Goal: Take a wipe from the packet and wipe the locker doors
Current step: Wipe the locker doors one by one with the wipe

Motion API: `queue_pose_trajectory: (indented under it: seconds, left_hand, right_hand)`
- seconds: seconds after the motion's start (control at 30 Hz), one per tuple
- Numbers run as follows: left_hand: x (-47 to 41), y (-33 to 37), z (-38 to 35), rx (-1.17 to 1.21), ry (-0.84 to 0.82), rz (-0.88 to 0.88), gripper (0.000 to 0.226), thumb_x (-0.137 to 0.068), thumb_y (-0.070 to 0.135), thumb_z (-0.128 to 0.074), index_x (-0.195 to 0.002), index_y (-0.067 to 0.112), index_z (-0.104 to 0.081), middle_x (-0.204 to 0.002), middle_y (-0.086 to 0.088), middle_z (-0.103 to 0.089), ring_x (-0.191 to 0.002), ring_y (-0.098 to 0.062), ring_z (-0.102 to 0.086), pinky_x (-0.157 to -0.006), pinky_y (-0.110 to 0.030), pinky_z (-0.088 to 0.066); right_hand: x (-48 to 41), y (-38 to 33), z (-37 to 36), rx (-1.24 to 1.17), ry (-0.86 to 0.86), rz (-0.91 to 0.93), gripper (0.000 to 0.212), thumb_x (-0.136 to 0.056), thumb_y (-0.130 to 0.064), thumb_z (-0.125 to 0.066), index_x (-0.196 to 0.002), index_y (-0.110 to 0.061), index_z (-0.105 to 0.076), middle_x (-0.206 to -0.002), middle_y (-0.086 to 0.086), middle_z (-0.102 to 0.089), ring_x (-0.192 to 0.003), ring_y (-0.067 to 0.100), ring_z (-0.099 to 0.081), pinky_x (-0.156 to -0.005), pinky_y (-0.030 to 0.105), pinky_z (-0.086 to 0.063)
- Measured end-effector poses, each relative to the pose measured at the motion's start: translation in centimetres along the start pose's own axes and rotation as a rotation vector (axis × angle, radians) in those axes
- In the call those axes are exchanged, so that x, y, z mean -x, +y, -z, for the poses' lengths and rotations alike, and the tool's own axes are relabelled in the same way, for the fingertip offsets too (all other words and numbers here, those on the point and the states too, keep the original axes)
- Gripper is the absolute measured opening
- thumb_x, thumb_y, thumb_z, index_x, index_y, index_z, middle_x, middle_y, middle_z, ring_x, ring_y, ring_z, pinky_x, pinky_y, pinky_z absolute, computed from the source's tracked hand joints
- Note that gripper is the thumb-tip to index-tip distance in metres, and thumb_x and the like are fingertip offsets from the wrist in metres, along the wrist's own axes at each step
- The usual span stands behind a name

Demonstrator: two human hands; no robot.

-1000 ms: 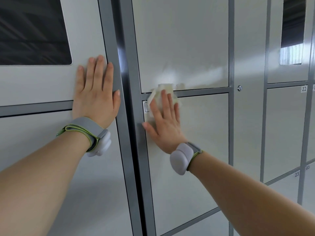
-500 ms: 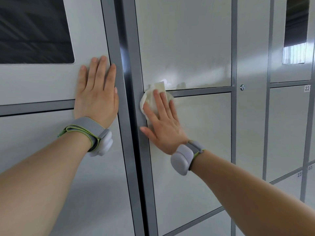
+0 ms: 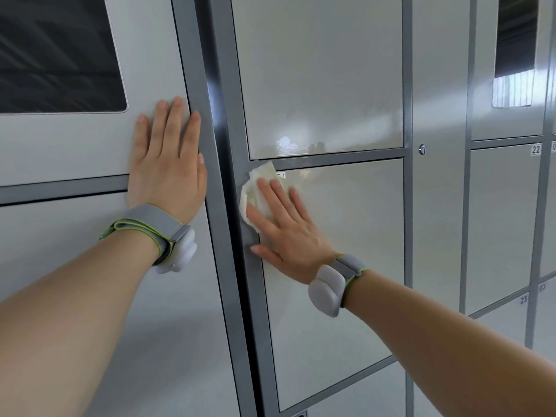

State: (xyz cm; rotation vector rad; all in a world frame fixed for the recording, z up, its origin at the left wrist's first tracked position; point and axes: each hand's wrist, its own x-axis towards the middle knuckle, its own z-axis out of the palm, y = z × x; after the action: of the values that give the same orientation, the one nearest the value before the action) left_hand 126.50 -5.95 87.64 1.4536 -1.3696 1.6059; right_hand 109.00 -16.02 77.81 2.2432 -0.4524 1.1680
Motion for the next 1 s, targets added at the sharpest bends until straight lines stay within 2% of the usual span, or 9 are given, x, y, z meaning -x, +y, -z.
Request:
queue_pose_trajectory:
  seconds: [0.07, 0.17, 0.33, 0.53, 0.67, 0.8, 0.87, 0.93, 1.0]
  left_hand:
    - [0.1, 0.0, 0.0, 0.005, -0.007, 0.003, 0.055, -0.093, 0.021, -0.026, -0.143, -0.002, -0.029, -0.152, -0.022, -0.023, -0.141, -0.037, -0.017, -0.116, -0.044, 0.0]
    - [0.0, 0.1, 0.0, 0.012, -0.011, 0.007, 0.056, -0.092, 0.021, -0.026, -0.143, -0.002, -0.029, -0.153, -0.022, -0.022, -0.142, -0.037, -0.016, -0.116, -0.045, -0.001]
    - [0.0, 0.0, 0.1, 0.02, -0.015, 0.008, 0.055, -0.093, 0.02, -0.027, -0.143, -0.002, -0.028, -0.153, -0.022, -0.021, -0.142, -0.037, -0.015, -0.115, -0.037, 0.008]
    - [0.4, 0.7, 0.1, 0.044, -0.04, 0.06, 0.057, -0.091, 0.02, -0.027, -0.145, -0.001, -0.026, -0.154, -0.022, -0.018, -0.143, -0.037, -0.013, -0.116, -0.049, -0.003]
    - [0.9, 2.2, 0.1, 0.077, -0.075, 0.153, 0.06, -0.091, 0.019, -0.031, -0.146, -0.002, -0.021, -0.156, -0.021, -0.011, -0.144, -0.036, -0.007, -0.116, -0.05, 0.002]
    - [1.3, 3.5, 0.0, 0.098, -0.099, 0.224, 0.063, -0.091, 0.022, -0.032, -0.147, -0.002, -0.017, -0.156, -0.021, -0.008, -0.144, -0.036, -0.004, -0.115, -0.051, 0.004]
    - [1.5, 3.5, -0.1, 0.09, -0.106, 0.216, 0.063, -0.091, 0.023, -0.032, -0.147, -0.003, -0.017, -0.156, -0.022, -0.008, -0.144, -0.037, -0.004, -0.115, -0.052, 0.003]
    - [1.7, 3.4, -0.2, 0.084, -0.113, 0.205, 0.063, -0.091, 0.022, -0.033, -0.147, -0.003, -0.018, -0.155, -0.023, -0.009, -0.144, -0.038, -0.005, -0.115, -0.052, 0.002]
    - [1.7, 3.3, -0.2, 0.083, -0.12, 0.204, 0.063, -0.091, 0.021, -0.033, -0.147, -0.004, -0.018, -0.155, -0.023, -0.01, -0.144, -0.038, -0.005, -0.115, -0.053, 0.002]
  right_hand:
    - [1.1, 0.2, -0.2, -0.008, -0.01, 0.036, 0.058, -0.091, -0.046, -0.035, -0.142, -0.018, -0.032, -0.154, 0.021, -0.017, -0.143, 0.037, -0.01, -0.114, 0.051, -0.009]
    - [0.0, 0.3, 0.6, -0.04, -0.031, -0.012, 0.06, -0.092, -0.048, -0.031, -0.144, -0.019, -0.036, -0.156, 0.017, -0.014, -0.145, 0.034, -0.009, -0.116, 0.051, -0.009]
    - [-2.3, -0.2, 1.5, -0.08, -0.023, -0.098, 0.064, -0.091, -0.05, -0.026, -0.145, -0.017, -0.035, -0.157, 0.016, -0.01, -0.145, 0.033, -0.002, -0.117, 0.051, -0.005]
    - [0.9, -0.4, -0.4, -0.051, -0.033, -0.072, 0.06, -0.091, -0.046, -0.036, -0.143, -0.018, -0.034, -0.156, 0.018, -0.013, -0.145, 0.034, -0.006, -0.115, 0.055, -0.011]
    - [2.0, -0.5, -0.5, -0.032, -0.045, -0.093, 0.061, -0.091, -0.049, -0.034, -0.144, -0.02, -0.034, -0.156, 0.017, -0.013, -0.145, 0.032, -0.007, -0.115, 0.054, -0.013]
    - [-0.5, -0.3, 1.4, -0.078, -0.061, -0.337, 0.073, -0.087, -0.058, -0.013, -0.151, -0.022, -0.016, -0.158, 0.013, 0.007, -0.145, 0.027, 0.011, -0.117, 0.044, 0.008]
    - [-0.6, -0.7, 1.4, -0.095, -0.073, -0.356, 0.075, -0.086, -0.058, -0.011, -0.151, -0.02, -0.012, -0.157, 0.014, 0.012, -0.144, 0.028, 0.015, -0.116, 0.042, 0.012]
    - [0.5, -1.1, 0.7, -0.085, -0.066, -0.321, 0.073, -0.088, -0.056, -0.019, -0.15, -0.017, -0.018, -0.157, 0.017, 0.005, -0.145, 0.032, 0.01, -0.117, 0.045, 0.007]
    - [2.1, -1.1, -0.4, -0.063, -0.052, -0.28, 0.07, -0.089, -0.053, -0.03, -0.147, -0.013, -0.026, -0.156, 0.021, -0.007, -0.145, 0.035, -0.001, -0.117, 0.051, -0.006]
